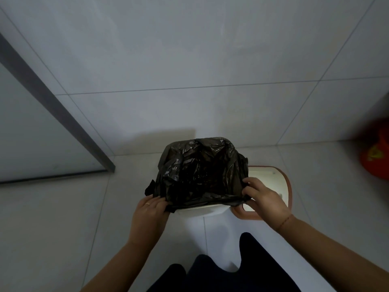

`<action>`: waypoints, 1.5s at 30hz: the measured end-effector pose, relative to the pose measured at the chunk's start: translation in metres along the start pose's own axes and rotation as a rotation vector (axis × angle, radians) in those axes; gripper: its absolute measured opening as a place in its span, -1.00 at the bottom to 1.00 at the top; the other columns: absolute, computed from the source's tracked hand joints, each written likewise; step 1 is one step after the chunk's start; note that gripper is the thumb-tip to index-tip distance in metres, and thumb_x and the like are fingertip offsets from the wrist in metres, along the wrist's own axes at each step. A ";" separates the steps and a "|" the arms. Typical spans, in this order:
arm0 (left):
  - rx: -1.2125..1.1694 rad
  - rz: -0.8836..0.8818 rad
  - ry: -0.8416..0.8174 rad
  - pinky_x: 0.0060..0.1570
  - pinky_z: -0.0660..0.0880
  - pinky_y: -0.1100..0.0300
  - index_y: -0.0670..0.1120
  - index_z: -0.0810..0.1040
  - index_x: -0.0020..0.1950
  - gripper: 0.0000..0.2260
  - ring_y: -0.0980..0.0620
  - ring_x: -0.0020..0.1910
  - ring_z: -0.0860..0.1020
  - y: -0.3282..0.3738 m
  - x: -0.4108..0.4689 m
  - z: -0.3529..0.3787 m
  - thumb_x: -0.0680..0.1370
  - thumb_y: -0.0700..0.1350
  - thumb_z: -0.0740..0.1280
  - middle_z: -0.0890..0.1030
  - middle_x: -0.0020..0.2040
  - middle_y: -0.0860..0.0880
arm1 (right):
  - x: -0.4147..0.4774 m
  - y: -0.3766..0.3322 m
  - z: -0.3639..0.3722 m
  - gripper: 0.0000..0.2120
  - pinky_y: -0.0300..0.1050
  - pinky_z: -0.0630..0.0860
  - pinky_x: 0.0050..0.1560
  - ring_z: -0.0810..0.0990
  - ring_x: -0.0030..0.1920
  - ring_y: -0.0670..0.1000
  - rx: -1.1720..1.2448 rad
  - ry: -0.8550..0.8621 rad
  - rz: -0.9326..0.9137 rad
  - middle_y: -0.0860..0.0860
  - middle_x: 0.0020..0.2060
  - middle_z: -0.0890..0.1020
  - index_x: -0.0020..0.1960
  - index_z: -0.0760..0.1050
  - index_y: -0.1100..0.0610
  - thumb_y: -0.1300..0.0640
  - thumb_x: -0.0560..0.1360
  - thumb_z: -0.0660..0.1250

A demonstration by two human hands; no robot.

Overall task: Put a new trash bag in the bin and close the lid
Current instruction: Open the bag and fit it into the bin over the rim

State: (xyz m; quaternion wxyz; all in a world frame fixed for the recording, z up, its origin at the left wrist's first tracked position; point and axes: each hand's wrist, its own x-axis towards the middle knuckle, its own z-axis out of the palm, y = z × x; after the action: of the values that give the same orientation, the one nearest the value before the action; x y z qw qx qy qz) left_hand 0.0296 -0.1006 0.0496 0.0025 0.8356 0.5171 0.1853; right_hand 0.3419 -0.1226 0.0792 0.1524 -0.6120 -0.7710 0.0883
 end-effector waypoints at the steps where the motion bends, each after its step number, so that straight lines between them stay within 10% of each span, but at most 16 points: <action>1: 0.008 0.002 -0.013 0.08 0.36 0.18 -0.10 0.66 -0.26 -0.77 -0.01 -0.20 0.69 0.001 -0.002 0.001 0.42 -0.03 0.26 0.72 -0.23 -0.01 | -0.001 -0.001 0.001 -0.83 -0.08 0.58 -0.48 0.63 -0.43 0.19 -0.009 0.028 -0.004 0.27 -0.04 0.64 -0.27 0.59 0.29 0.37 0.17 0.53; 15: 0.135 -0.145 -0.136 0.19 0.40 0.03 -0.14 0.63 0.13 -0.62 -0.08 0.06 0.65 0.021 -0.020 0.019 0.53 0.01 0.12 0.69 0.09 -0.09 | -0.005 -0.009 0.033 -0.91 -0.12 0.53 -0.53 0.52 -0.57 0.15 -0.091 0.349 0.065 0.17 -0.41 0.60 -0.36 0.59 0.28 0.32 0.29 0.33; 21: -0.130 -0.212 -0.436 0.32 0.34 0.05 -0.03 0.28 0.47 -0.55 -0.06 0.36 0.43 0.010 -0.032 0.026 0.58 -0.02 0.19 0.39 0.42 -0.05 | -0.009 0.001 0.043 -0.78 -0.10 0.54 -0.31 0.63 -0.27 0.14 0.026 0.113 0.149 0.09 -0.03 0.62 -0.02 0.62 0.20 0.23 0.47 0.22; 26: -1.432 -1.442 -0.340 0.06 0.48 0.02 -0.22 0.51 0.15 -0.67 -0.10 0.06 0.55 0.025 0.006 0.010 0.59 0.02 0.20 0.59 0.09 -0.17 | 0.000 0.020 0.040 -0.85 -0.10 0.51 -0.04 0.65 -0.08 0.05 0.898 0.170 0.853 0.11 0.03 0.63 0.03 0.55 0.08 0.19 0.52 0.23; 29: -1.802 -1.687 -0.418 0.05 0.45 0.00 -0.29 0.48 0.08 -0.59 -0.13 -0.01 0.54 0.031 0.024 0.008 0.57 0.07 0.21 0.57 0.00 -0.20 | 0.021 0.026 0.027 -0.76 -0.04 0.54 -0.02 0.63 -0.09 0.08 1.327 0.093 1.119 0.13 -0.06 0.64 0.06 0.50 0.19 0.04 0.54 0.23; 38: -1.728 -1.665 -0.165 -0.05 0.48 0.11 -0.25 0.45 -0.16 -0.82 -0.06 -0.23 0.51 0.039 0.042 0.020 0.61 -0.25 0.16 0.54 -0.20 -0.18 | 0.046 0.013 0.031 -0.81 -0.37 0.44 -0.59 0.43 -0.40 -0.04 1.541 -0.057 1.394 0.07 -0.42 0.51 -0.29 0.46 0.23 0.25 0.51 0.29; 42: -1.326 -1.570 -0.050 -0.60 0.44 0.33 -0.23 0.46 -0.29 -0.78 -0.04 -0.42 0.48 0.033 0.034 0.031 0.56 -0.28 0.24 0.52 -0.34 -0.17 | 0.041 0.005 0.042 -0.83 -0.32 0.47 -0.49 0.44 -0.36 -0.05 1.529 -0.164 1.424 0.07 -0.38 0.51 -0.25 0.46 0.25 0.24 0.50 0.28; 45: -1.205 -1.544 -0.034 -0.67 0.31 0.35 -0.22 0.41 -0.36 -0.74 -0.04 -0.47 0.38 0.023 0.029 0.038 0.54 -0.34 0.22 0.47 -0.38 -0.16 | 0.039 0.001 0.044 -0.84 -0.25 0.44 -0.26 0.45 -0.33 -0.03 1.585 -0.192 1.430 0.08 -0.33 0.50 -0.28 0.47 0.25 0.23 0.46 0.30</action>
State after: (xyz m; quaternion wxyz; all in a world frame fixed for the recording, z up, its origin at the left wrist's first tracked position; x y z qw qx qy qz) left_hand 0.0730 -0.0790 0.0276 0.5570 0.1289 0.7403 0.3537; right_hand 0.3198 -0.0828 0.0430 0.3578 -0.6388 0.0347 0.6802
